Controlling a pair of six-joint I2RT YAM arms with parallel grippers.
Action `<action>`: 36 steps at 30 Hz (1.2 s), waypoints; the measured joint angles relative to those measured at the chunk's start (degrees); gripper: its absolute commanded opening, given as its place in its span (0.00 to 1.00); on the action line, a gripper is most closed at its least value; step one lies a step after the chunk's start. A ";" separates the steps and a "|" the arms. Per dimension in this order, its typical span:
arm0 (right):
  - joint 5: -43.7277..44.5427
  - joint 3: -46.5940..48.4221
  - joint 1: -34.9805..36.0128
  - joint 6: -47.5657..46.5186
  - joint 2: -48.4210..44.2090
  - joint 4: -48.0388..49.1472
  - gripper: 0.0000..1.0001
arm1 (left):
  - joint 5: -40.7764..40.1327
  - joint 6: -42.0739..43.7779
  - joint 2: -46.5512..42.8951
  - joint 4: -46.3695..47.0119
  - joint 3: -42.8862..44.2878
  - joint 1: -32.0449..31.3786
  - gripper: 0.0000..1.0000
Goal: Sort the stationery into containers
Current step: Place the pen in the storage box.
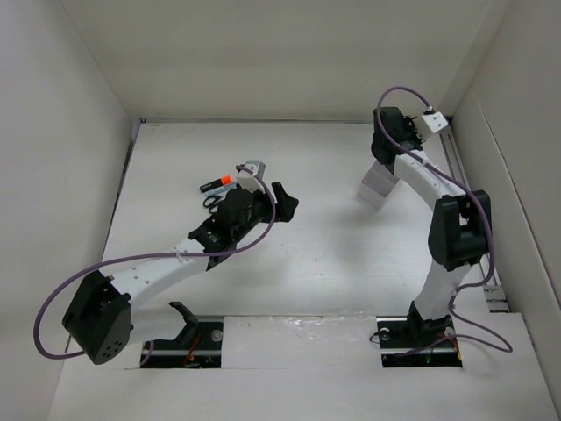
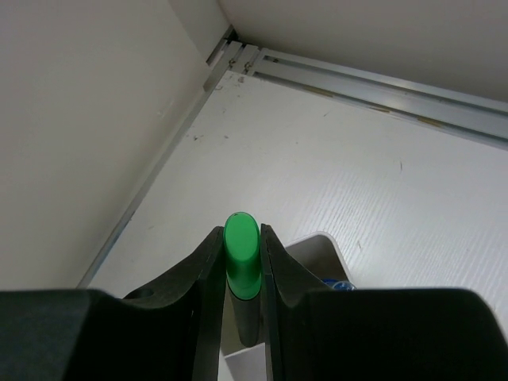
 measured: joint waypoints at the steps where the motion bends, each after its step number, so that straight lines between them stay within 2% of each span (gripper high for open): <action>1: 0.59 0.31 0.00 -0.02 0.46 -0.07 0.02 | 0.00 -0.02 0.02 0.00 0.00 0.00 0.73; 9: 4.15 1.42 0.09 -0.31 2.43 -0.92 0.06 | 0.00 -0.02 0.20 -0.02 0.00 0.00 0.73; 12: 5.16 1.79 0.28 -0.44 2.45 -0.98 0.25 | 0.00 0.00 0.20 0.00 0.00 0.00 0.73; 19: 6.69 2.10 2.47 -0.28 2.89 -1.11 0.50 | -0.42 -0.02 0.20 -0.04 0.00 0.00 0.73; 23: 6.99 2.10 3.69 -0.20 3.04 -1.42 0.58 | -0.81 0.00 0.20 -0.04 0.00 0.00 0.73; 27: 6.64 2.10 4.20 0.63 2.91 -2.51 0.58 | -1.86 -0.02 0.20 -0.04 0.00 0.00 0.73; 29: 5.05 2.01 4.26 1.90 2.25 -4.07 0.52 | -2.97 -0.02 0.20 -0.02 0.00 0.00 0.73; 31: 2.01 0.22 4.42 3.43 -0.57 -5.29 0.38 | -4.90 -0.46 0.28 -0.22 0.02 0.00 0.70; 32: -0.07 -1.38 4.57 3.91 -2.99 -5.51 0.26 | -6.10 -0.79 0.50 -0.50 0.13 0.02 0.70; 33: -2.34 -3.45 4.74 4.37 -5.88 -5.09 0.02 | -7.28 -1.20 0.98 -1.25 0.57 0.15 0.70; 36: -10.88 -12.63 6.32 5.99 -18.16 -2.60 0.00 | -9.90 -2.95 4.33 -4.46 3.80 1.88 0.66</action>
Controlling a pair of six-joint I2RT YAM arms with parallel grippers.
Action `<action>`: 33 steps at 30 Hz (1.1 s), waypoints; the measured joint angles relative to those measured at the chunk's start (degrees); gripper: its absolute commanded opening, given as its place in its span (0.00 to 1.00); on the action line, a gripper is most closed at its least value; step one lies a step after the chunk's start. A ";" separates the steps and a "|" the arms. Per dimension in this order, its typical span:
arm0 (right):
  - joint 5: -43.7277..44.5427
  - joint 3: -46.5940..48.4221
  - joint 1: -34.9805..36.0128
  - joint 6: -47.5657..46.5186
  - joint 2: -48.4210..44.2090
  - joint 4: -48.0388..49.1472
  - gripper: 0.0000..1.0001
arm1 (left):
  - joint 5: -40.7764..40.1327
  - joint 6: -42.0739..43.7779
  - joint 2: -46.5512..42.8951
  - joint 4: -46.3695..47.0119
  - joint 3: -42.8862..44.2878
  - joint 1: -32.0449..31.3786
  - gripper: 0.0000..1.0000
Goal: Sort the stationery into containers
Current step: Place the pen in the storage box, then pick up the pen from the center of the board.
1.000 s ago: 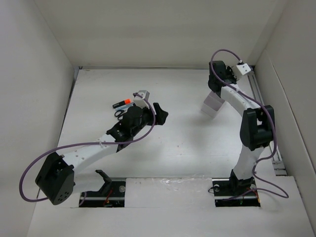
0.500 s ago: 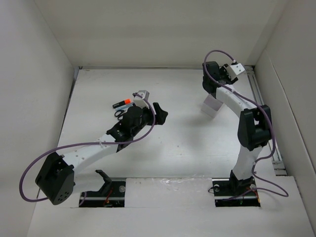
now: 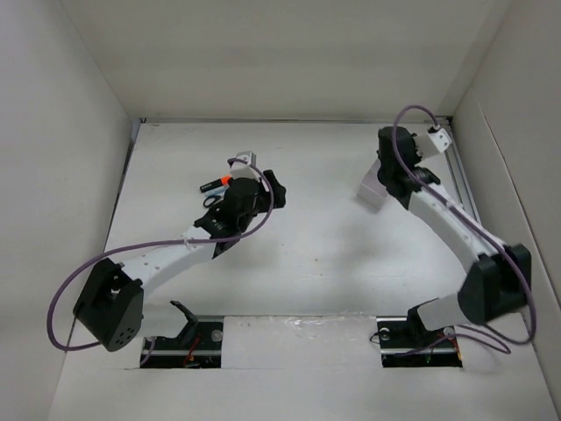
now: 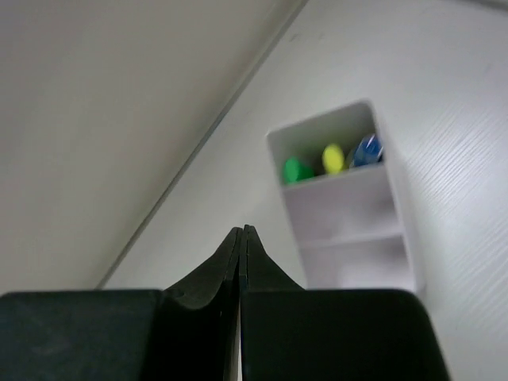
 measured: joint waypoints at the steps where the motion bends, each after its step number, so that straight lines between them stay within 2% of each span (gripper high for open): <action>1: -2.75 -3.17 0.87 0.48 -4.24 1.38 0.00 | -0.61 -0.61 1.31 -0.74 1.16 1.03 0.65; 5: -11.76 -12.31 5.20 1.55 -15.63 4.79 0.00 | -0.52 -3.10 5.84 -3.39 5.18 6.21 0.61; 7: -16.13 -14.84 6.82 1.70 -17.62 5.35 0.00 | -0.70 -4.20 8.04 -5.01 7.04 9.25 0.53; 10: -22.08 -18.10 8.59 1.99 -19.63 5.03 0.00 | -2.10 -5.73 12.00 -8.35 10.95 13.27 0.50; 14: -26.91 -19.80 12.79 1.90 -21.84 4.94 0.00 | -1.60 -7.82 18.03 -11.91 16.83 19.02 0.41; 18: -28.94 -20.92 15.98 1.70 -22.75 5.88 0.00 | 1.92 -10.45 22.10 -13.92 19.12 26.97 0.42; 21: -29.97 -21.40 17.05 1.49 -22.27 6.12 0.00 | 2.80 -12.94 23.21 -15.72 19.12 31.17 0.51; 24: -30.60 -21.40 18.03 1.05 -21.42 6.40 0.02 | 2.49 -15.91 23.26 -16.76 19.12 31.87 0.57; 33: -31.17 -21.40 20.06 -0.04 -18.45 6.56 0.03 | 0.57 -27.61 23.58 -19.74 18.75 31.82 0.59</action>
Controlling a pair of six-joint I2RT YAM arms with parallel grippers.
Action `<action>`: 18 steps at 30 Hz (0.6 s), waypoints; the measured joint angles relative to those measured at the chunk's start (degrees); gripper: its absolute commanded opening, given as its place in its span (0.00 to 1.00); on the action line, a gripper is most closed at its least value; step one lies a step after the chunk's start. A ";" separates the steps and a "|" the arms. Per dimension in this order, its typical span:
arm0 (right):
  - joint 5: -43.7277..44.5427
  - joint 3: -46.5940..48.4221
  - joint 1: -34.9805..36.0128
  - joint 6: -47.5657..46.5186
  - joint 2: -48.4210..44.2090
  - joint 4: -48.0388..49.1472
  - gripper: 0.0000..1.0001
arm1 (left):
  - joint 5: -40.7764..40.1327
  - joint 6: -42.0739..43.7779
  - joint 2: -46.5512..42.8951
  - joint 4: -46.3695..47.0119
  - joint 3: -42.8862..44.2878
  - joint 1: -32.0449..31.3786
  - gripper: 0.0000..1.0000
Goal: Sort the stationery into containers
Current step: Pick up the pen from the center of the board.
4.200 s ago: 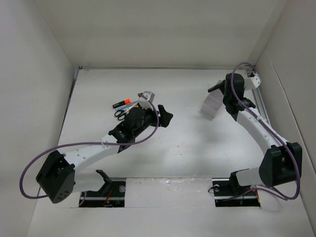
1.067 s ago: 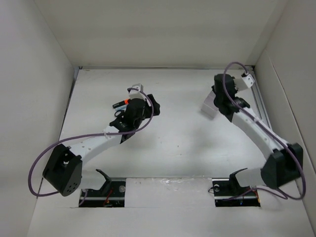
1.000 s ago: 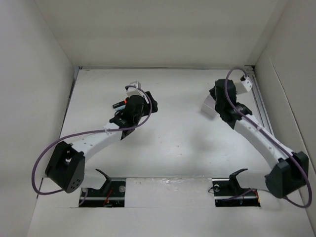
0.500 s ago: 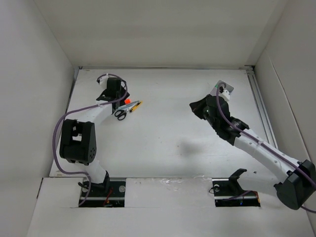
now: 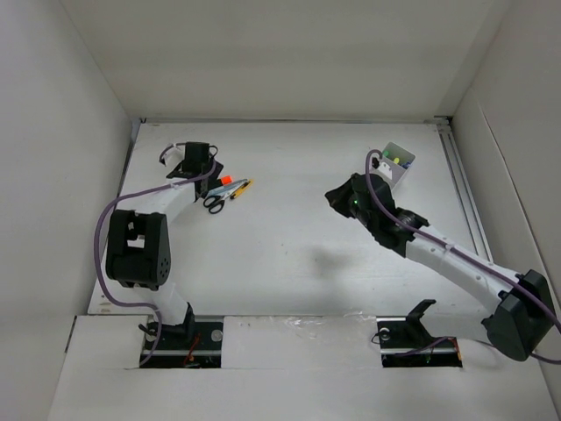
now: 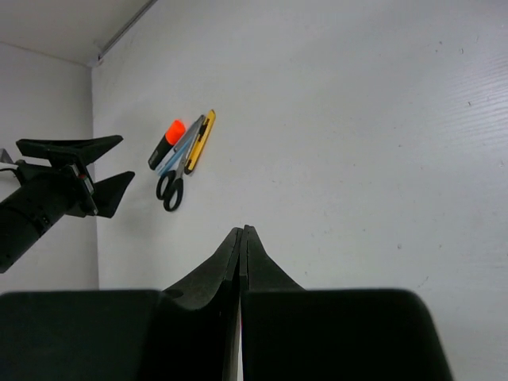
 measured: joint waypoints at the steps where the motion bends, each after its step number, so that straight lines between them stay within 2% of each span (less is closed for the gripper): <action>1: -0.04 0.00 0.00 -0.02 0.00 0.04 0.03 | 0.00 -0.94 0.35 -0.52 0.20 0.33 0.59; 10: -1.64 0.02 0.00 -0.48 1.46 0.09 0.04 | 1.70 -5.31 4.00 -2.82 1.46 5.40 0.53; 18: -2.58 0.02 0.00 -1.16 2.08 0.13 0.04 | 1.92 -6.62 4.61 -2.16 0.96 6.84 0.44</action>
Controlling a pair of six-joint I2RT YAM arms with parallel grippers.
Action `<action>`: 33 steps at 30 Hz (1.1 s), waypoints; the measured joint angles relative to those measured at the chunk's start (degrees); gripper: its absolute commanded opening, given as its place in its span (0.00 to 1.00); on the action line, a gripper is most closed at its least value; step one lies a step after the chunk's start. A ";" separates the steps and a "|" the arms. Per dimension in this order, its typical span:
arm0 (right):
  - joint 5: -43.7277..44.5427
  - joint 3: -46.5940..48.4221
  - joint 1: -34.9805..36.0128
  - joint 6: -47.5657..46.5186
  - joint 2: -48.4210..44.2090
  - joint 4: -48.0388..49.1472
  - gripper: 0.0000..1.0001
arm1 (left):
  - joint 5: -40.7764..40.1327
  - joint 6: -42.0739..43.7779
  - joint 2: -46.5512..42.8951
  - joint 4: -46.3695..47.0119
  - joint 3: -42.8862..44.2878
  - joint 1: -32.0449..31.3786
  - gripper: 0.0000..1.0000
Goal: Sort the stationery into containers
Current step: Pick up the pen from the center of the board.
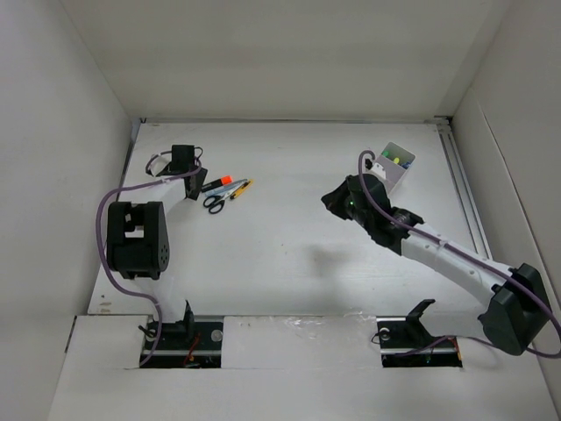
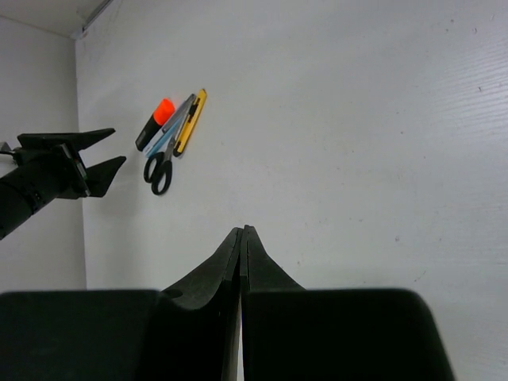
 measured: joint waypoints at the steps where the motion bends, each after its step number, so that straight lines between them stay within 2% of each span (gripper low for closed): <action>1: -0.04 0.00 0.00 -0.09 0.17 0.11 0.04 | 0.22 -0.09 0.44 0.31 0.00 0.00 0.44; 3: -0.04 0.02 0.00 -0.31 0.74 0.35 0.04 | 0.66 -0.15 1.99 0.68 0.00 0.09 0.44; 8: -0.68 0.13 0.09 -0.55 1.97 0.72 0.04 | 1.84 -0.26 4.70 1.73 -0.46 0.28 0.52; 24: -1.44 0.33 0.37 -0.94 2.08 1.16 0.05 | 3.34 -0.24 8.63 7.32 2.38 0.74 0.50; 33: -2.05 0.33 0.37 -1.33 3.52 1.18 0.06 | 3.43 1.64 15.41 6.45 11.80 0.74 0.49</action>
